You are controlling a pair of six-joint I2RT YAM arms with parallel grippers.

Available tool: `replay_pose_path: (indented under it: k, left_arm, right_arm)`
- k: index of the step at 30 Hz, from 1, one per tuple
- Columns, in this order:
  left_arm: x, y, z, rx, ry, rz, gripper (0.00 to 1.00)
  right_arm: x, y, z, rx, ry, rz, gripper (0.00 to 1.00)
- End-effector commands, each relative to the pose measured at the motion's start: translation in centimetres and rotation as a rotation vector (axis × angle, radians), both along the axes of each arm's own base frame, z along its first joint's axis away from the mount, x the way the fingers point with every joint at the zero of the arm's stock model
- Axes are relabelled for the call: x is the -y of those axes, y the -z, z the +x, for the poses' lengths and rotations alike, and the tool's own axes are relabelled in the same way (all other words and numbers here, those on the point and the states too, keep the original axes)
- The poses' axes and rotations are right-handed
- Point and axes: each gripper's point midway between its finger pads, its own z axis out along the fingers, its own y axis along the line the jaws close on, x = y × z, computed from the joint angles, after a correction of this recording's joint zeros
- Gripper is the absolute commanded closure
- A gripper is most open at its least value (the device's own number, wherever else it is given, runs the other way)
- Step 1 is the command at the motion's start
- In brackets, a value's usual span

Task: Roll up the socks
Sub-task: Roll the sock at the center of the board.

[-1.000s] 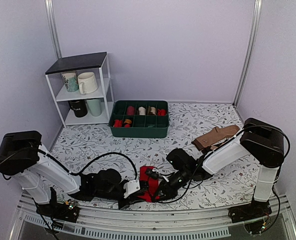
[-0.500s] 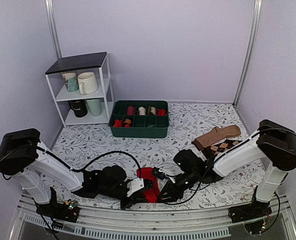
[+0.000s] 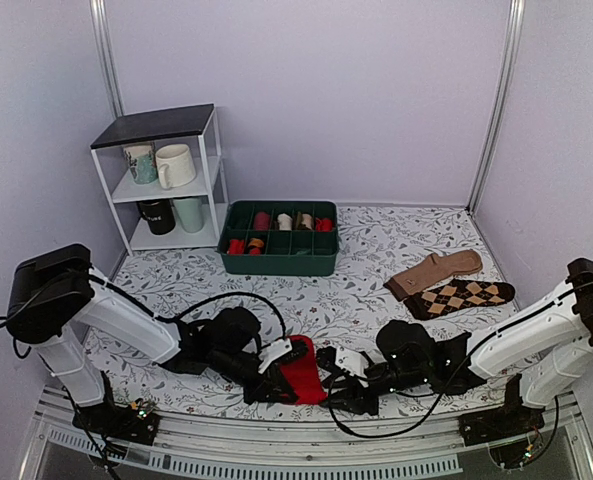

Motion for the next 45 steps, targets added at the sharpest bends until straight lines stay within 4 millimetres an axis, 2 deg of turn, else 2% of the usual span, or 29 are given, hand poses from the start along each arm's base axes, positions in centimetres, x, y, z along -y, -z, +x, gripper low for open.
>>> replay_pose_path:
  k: [1, 4, 13, 24, 30, 32, 34, 36, 39, 42, 45]
  left_arm:
    - [-4.1, 4.9, -2.0, -0.185, -0.031, 0.226, 1.0]
    - [-4.3, 5.0, -2.0, -0.197, -0.036, 0.229, 1.0]
    - [-4.5, 5.1, -2.0, -0.205, -0.041, 0.23, 1.0]
    - [-4.6, 5.3, -2.2, -0.215, -0.04, 0.22, 1.0]
    - [-4.6, 5.4, -2.2, -0.219, -0.035, 0.217, 1.0]
    - [-4.6, 5.4, -2.1, -0.214, -0.035, 0.214, 1.0]
    - [-4.5, 5.2, -2.0, -0.202, -0.039, 0.209, 1.0]
    - [-4.4, 4.9, -1.5, -0.177, -0.05, 0.202, 0.93]
    - [-4.3, 4.1, -0.5, -0.1, -0.067, 0.185, 0.88]
    - [-4.4, 2.5, 0.9, 0.008, -0.098, 0.151, 0.71]
    - [-4.7, 0.3, 1.9, 0.118, -0.119, 0.103, 0.69]
  right_arm:
    - [-0.8, 1.3, -0.3, 0.101, -0.041, -0.045, 0.6]
    - [-0.9, 2.8, -0.3, 0.131, -0.035, -0.092, 0.6]
    - [-1.8, 3.7, 1.0, 0.232, 0.011, -0.129, 0.6]
    - [-2.7, 4.6, -0.5, 0.224, -0.067, -0.136, 0.6]
    - [-2.3, 7.4, -1.2, 0.175, -0.099, -0.224, 0.6]
    - [-2.0, 8.6, -1.2, 0.157, -0.095, -0.273, 0.66]
    - [-1.5, 9.5, -1.0, 0.141, -0.069, -0.312, 0.77]
    - [-0.8, 10.3, -1.0, 0.114, -0.049, -0.349, 0.83]
    - [0.1, 10.9, -1.4, 0.065, -0.028, -0.379, 0.91]
    - [0.6, 11.1, -1.9, 0.01, -0.024, -0.395, 0.93]
    - [0.7, 11.1, -2.3, -0.052, -0.027, -0.413, 0.93]
